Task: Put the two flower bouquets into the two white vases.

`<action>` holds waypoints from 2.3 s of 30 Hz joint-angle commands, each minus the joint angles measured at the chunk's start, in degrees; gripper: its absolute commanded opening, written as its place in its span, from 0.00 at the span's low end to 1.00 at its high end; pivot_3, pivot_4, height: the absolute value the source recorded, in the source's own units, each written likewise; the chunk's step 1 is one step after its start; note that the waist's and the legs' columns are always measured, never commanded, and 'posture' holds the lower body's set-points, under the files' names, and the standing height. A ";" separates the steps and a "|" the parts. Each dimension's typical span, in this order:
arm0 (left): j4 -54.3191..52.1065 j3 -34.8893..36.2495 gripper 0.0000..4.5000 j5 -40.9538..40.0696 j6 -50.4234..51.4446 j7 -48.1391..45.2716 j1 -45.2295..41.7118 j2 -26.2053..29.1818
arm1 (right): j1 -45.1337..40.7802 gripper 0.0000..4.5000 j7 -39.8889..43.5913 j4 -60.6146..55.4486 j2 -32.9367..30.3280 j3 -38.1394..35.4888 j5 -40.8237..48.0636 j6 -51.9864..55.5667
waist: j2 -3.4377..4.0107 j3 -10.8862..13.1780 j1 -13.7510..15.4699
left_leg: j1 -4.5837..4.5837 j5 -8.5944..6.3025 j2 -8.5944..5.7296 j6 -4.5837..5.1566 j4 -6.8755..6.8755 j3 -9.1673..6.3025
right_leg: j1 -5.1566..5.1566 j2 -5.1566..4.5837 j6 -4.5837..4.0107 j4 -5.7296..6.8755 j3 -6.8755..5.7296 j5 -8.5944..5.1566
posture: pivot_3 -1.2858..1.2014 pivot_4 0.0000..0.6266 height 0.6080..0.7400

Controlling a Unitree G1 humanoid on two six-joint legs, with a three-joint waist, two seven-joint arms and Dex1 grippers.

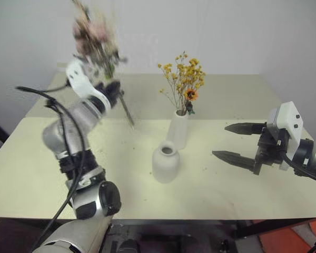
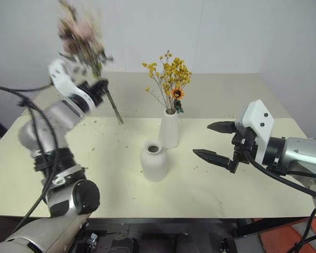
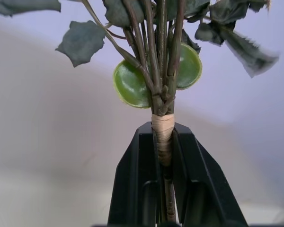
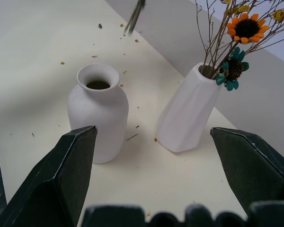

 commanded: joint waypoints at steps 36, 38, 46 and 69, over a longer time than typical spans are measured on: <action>22.38 -28.99 0.02 -17.13 -28.47 -69.13 2.79 8.05 | 14.65 1.00 -15.77 -15.27 2.38 -10.92 10.43 3.08 | 0.01 -0.01 0.09 | 0.03 0.00 0.03 0.04 0.02 0.01 | 0.07 0.03 -0.02 -0.04 0.02 -0.01 | 0.52 0.24 1.00; 23.38 -29.37 0.02 -16.90 -28.69 -70.16 2.82 7.96 | 14.70 1.00 -16.53 -15.43 2.10 -10.70 11.04 3.03 | 0.01 -0.01 0.05 | 0.02 0.00 0.03 0.04 0.02 0.01 | 0.06 0.03 -0.02 -0.05 0.02 -0.02 | 0.52 0.24 1.00; 28.44 -30.84 0.02 -13.41 -33.03 -73.80 2.27 7.13 | 13.31 1.00 -18.70 -14.73 1.49 -8.56 11.34 2.69 | 0.01 -0.01 0.04 | 0.02 0.00 0.03 0.04 0.02 0.01 | 0.06 0.03 -0.02 -0.05 0.02 -0.02 | 0.52 0.24 1.00; 35.65 -34.95 0.02 -4.97 -43.20 -80.96 6.67 5.11 | 12.98 1.00 -19.49 -13.80 1.19 -8.65 11.58 1.89 | 0.01 -0.01 0.27 | -0.01 -0.01 0.03 0.05 0.02 0.01 | 0.05 0.03 -0.02 -0.07 0.02 -0.02 | 0.52 0.24 1.00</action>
